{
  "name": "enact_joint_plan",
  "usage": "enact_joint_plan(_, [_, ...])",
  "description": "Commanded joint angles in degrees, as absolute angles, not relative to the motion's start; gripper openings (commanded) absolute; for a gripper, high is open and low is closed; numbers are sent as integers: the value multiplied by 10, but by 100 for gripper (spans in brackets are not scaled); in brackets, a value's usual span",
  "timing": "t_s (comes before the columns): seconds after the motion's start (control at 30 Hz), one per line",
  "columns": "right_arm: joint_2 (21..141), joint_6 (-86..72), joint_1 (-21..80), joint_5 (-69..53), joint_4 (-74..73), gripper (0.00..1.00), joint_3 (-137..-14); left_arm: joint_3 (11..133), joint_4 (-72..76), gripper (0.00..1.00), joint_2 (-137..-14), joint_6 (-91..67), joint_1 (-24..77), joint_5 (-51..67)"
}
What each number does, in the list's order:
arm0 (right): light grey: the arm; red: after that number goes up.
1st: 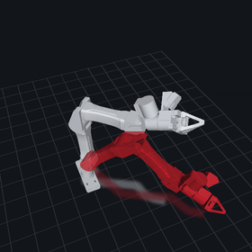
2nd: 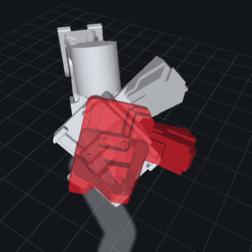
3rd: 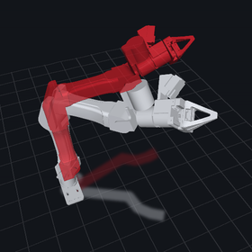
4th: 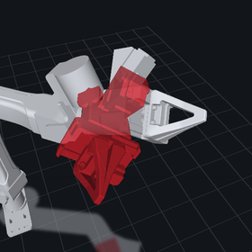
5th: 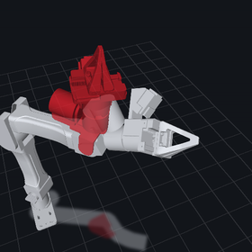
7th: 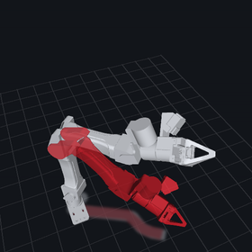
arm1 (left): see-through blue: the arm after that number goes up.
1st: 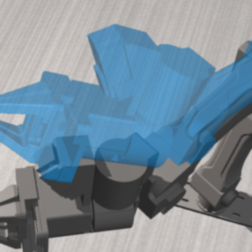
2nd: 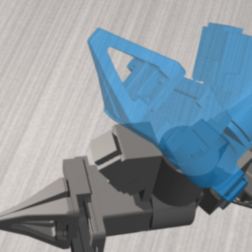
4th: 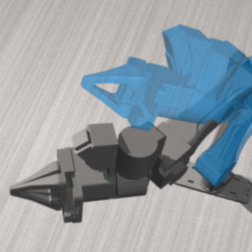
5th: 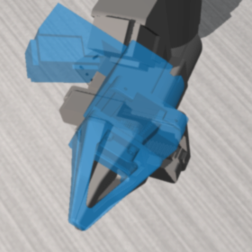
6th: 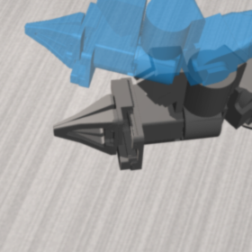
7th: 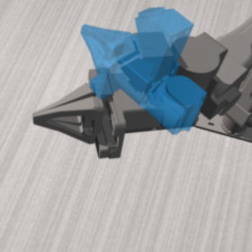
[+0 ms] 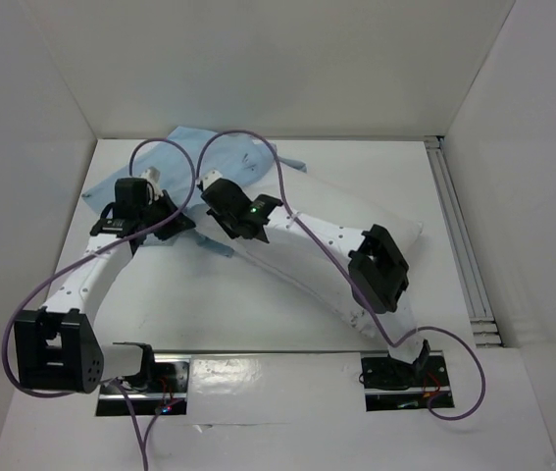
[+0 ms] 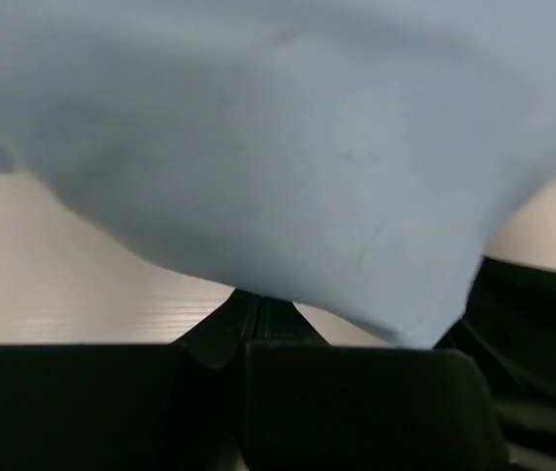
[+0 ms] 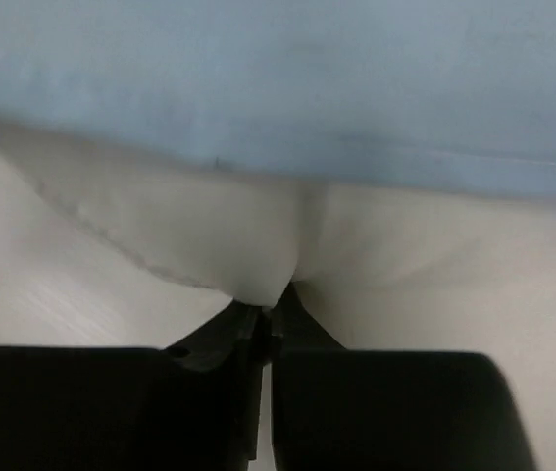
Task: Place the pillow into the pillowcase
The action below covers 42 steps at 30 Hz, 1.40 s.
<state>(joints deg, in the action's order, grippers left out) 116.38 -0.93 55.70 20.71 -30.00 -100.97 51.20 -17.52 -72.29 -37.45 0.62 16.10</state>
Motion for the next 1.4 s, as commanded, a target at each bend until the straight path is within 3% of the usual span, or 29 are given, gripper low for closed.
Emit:
enact_joint_plan(0.0, [1225,-51,514,217,-308,0,-1101,584,-172,0,-708,-367,38,236])
enact_joint_plan(0.3, [1214,-69,433,310,-306,0,-1313,811,-232,0,-793,-354,72,340])
enact_joint_plan(0.37, [1202,-63,433,315,-287,0,-1313,841,-239,0,-810,-360,72,362])
enact_joint_plan(0.47, [1206,-66,450,299,-280,0,-1284,845,-246,0,-816,-360,72,376])
enact_joint_plan(0.67, [1266,-178,475,210,-258,0,-1154,716,-210,0,-762,-416,72,489])
enact_joint_plan(0.87, [1203,-235,482,98,-165,0,-1019,671,-240,2,-682,-433,70,496])
enact_joint_plan(0.93, [1172,-248,482,80,-147,0,-979,703,-307,30,-682,-396,62,468])
enact_joint_plan(1.0, [1111,-255,482,71,-132,15,-921,728,-342,70,-695,-375,55,462])
enact_joint_plan(1.07, [1067,-255,482,71,-125,40,-892,768,-376,80,-701,-354,49,445])
enact_joint_plan(1.1, [1024,-255,482,71,-135,58,-873,782,-386,81,-707,-347,44,439])
enact_joint_plan(1.17, [986,-240,482,90,-158,68,-868,822,-411,63,-716,-326,44,416])
enact_joint_plan(1.23, [939,-234,482,129,-200,75,-867,845,-419,26,-736,-321,44,394])
enact_joint_plan(1.27, [926,-234,474,141,-215,75,-874,865,-419,0,-748,-316,44,366])
enact_joint_plan(1.37, [890,-251,434,183,-271,81,-880,896,-419,2,-807,-302,54,307])
